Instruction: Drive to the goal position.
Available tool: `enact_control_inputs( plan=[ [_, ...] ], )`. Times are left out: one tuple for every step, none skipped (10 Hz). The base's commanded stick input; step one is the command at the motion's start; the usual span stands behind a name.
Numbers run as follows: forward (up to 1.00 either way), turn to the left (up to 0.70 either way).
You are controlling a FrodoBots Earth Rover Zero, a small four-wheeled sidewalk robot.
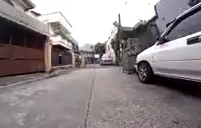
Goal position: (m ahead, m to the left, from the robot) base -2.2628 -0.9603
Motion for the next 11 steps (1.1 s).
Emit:
enact_control_inputs(
  plan=[
    [1.0, -0.27],
    [1.0, -0.27],
    [1.0, -0.01],
    [1.0, 0.0],
    [1.0, 0.0],
    [1.0, 0.0],
    [1.0, 0.0],
    [1.0, 0.0],
    [1.0, 0.0],
    [1.0, 0.0],
    [1.0, 0.0]
  ],
)
